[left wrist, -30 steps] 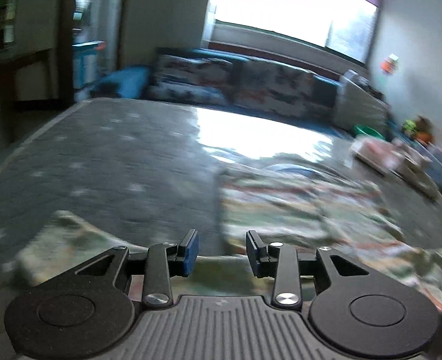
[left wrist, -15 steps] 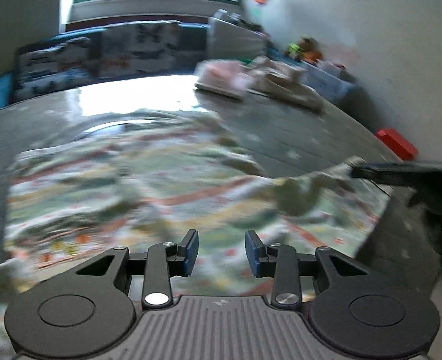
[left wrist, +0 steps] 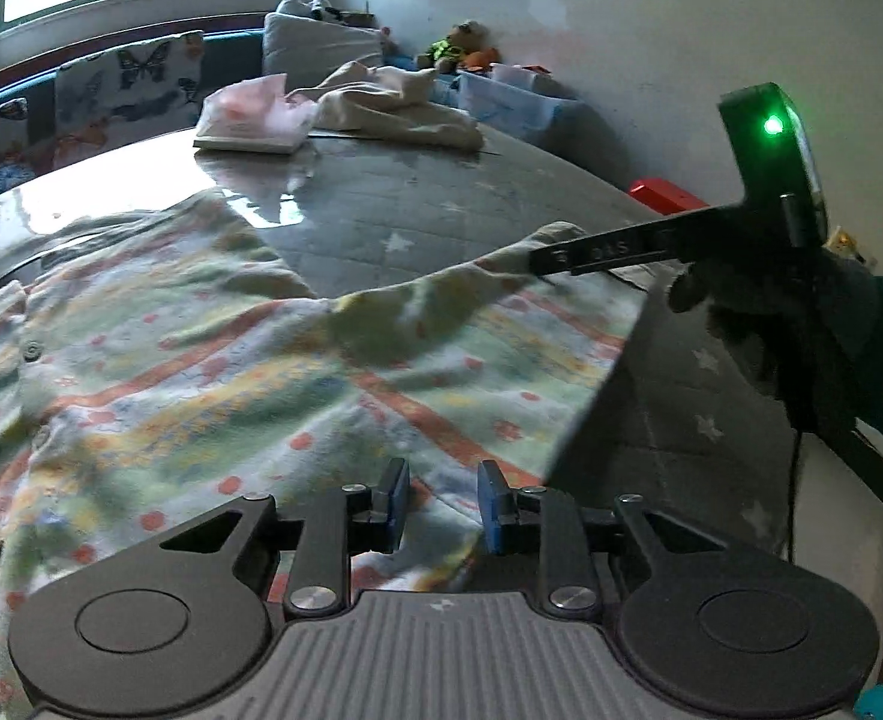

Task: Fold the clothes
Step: 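Spread the shirt flat with both grippers, then release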

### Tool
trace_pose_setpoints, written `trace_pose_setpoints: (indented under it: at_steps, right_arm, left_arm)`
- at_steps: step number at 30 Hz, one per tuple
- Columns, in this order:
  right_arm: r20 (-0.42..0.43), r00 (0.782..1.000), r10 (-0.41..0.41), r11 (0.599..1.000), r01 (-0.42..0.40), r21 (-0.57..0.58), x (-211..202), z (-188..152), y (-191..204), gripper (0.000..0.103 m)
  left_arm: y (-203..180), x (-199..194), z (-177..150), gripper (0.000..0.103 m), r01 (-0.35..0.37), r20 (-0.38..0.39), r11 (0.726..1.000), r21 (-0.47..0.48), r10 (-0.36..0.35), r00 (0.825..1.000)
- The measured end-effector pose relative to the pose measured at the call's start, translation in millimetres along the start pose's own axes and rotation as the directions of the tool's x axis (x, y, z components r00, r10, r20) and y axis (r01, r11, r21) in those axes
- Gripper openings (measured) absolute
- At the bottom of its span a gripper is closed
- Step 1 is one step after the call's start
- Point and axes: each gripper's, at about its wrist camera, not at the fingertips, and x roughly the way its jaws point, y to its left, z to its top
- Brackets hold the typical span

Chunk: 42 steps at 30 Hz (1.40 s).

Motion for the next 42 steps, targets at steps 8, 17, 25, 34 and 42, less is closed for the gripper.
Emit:
trace_pose_setpoints:
  at_steps: [8, 17, 25, 34, 42]
  right_arm:
    - [0.0, 1.0, -0.029, 0.999, 0.029, 0.016, -6, 5, 1, 0.056]
    - [0.052, 0.982, 0.181, 0.97, -0.17, -0.172, -29, 18, 76, 0.056]
    - [0.006, 0.951, 0.31, 0.907, -0.295, -0.3, -12, 15, 150, 0.056]
    - [-0.012, 0.962, 0.274, 0.897, -0.26, -0.358, -11, 7, 164, 0.056]
    - [-0.048, 0.924, 0.38, 0.839, -0.366, -0.404, -35, -8, 181, 0.057]
  left_arm:
    - [10, -12, -1, 0.027, 0.047, 0.01, 0.997, -0.056, -0.046, 0.999]
    - [58, -72, -4, 0.029, -0.095, 0.104, 0.981, -0.167, 0.114, 0.988]
    - [90, -96, -48, 0.029, -0.194, 0.039, 0.948, -0.251, 0.21, 0.977]
    - [82, -107, -69, 0.032, -0.163, 0.054, 0.95, -0.265, 0.184, 0.981]
    - [86, -110, -79, 0.037, -0.157, 0.048, 0.941, -0.3, 0.179, 0.983]
